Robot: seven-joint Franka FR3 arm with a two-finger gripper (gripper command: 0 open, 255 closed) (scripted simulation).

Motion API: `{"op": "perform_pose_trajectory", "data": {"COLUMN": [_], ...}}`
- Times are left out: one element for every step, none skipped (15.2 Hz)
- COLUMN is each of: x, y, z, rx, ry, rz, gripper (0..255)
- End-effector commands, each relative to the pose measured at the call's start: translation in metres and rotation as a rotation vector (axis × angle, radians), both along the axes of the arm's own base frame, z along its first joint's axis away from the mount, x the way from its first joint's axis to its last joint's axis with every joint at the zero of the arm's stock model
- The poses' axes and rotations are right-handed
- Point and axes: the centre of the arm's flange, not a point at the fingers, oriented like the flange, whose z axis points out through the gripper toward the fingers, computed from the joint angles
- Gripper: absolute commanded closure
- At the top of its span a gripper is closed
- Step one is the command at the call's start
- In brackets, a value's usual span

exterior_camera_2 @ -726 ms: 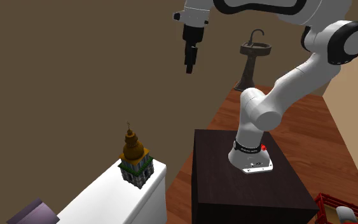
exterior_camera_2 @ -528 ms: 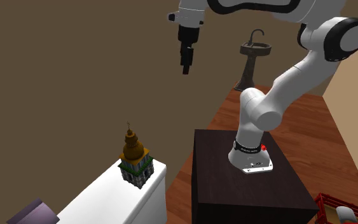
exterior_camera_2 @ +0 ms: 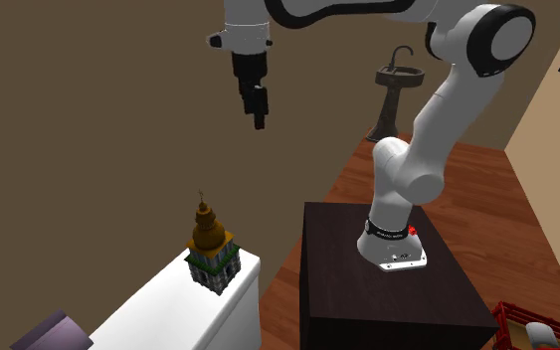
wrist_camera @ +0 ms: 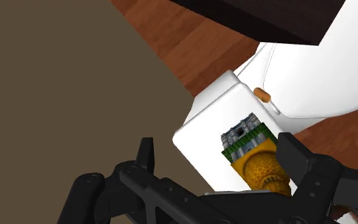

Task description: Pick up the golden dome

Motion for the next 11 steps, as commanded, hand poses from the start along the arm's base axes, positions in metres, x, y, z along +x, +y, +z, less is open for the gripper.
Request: {"op": "perform_pose_trajectory", "data": {"x": [0.022, 0.033, 0.043, 0.052, 0.062, 0.070, 0.078, 0.086, 0.093, 0.100, 0.106], "y": [0.021, 0.031, 0.042, 0.053, 0.064, 0.076, 0.088, 0.100, 0.113, 0.125, 0.138], "z": [-0.007, -0.011, -0.015, -0.019, -0.023, -0.028, -0.033, -0.038, -0.043, -0.048, -0.054], "rx": [-0.012, -0.018, -0.025, -0.031, -0.037, -0.043, -0.049, -0.055, -0.062, -0.068, -0.074], "ry": [0.035, 0.051, 0.068, 0.084, 0.100, 0.117, 0.133, 0.150, 0.166, 0.183, 0.199], "rz": [0.075, 0.111, 0.147, 0.183, 0.219, 0.256, 0.292, 0.328, 0.364, 0.400, 0.436], "gripper": [0, 0, 0, 0, 0, 0, 0, 0, 0, 0, 0]}}
